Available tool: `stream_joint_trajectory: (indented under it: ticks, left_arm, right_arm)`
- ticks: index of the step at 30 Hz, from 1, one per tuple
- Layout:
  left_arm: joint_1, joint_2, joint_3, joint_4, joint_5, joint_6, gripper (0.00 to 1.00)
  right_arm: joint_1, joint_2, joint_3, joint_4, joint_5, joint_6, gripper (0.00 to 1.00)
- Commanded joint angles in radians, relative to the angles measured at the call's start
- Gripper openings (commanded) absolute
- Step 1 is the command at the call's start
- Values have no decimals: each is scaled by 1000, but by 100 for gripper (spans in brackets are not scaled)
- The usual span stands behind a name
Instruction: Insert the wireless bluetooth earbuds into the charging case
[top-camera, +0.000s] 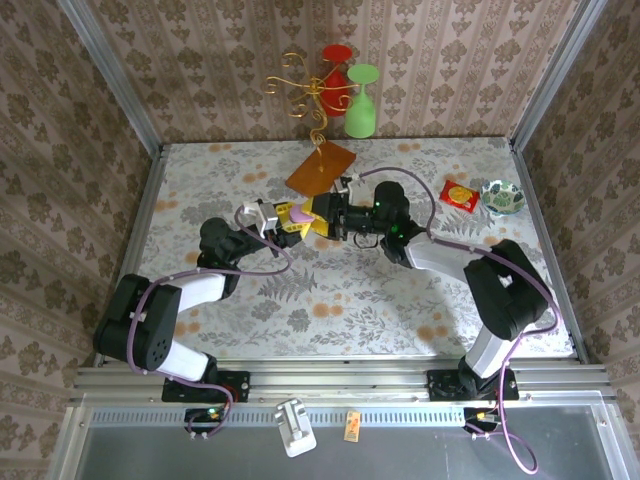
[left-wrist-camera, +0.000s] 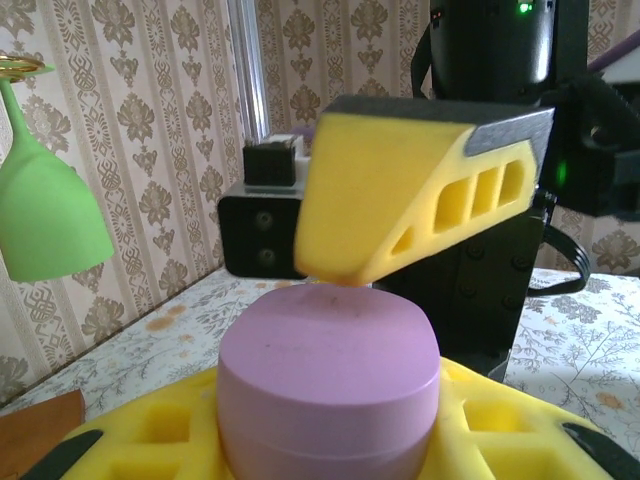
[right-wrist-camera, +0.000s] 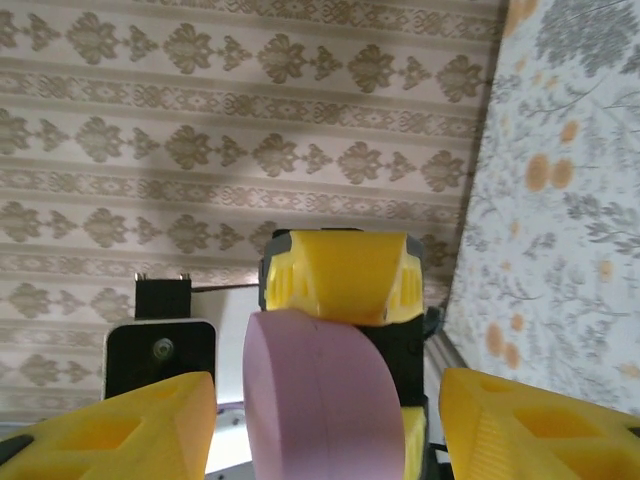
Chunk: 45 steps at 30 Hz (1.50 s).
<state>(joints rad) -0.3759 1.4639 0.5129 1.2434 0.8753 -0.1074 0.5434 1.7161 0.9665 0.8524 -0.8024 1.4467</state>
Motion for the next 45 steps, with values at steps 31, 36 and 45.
stream_joint_trajectory:
  ticks: [31,36,45]
  left_arm:
    - [-155,-236,7,-808,-298,529,94]
    - [-172,-214,-3,-776,-311,514,95]
    - [-147,-229,-34,-662,-309,411,100]
  right_arm:
    - [-163,15,69,-852,402,-685,28]
    - [-166,108,81,-866,438,-707,29]
    - [-167,155,89,-940,549,-774,40]
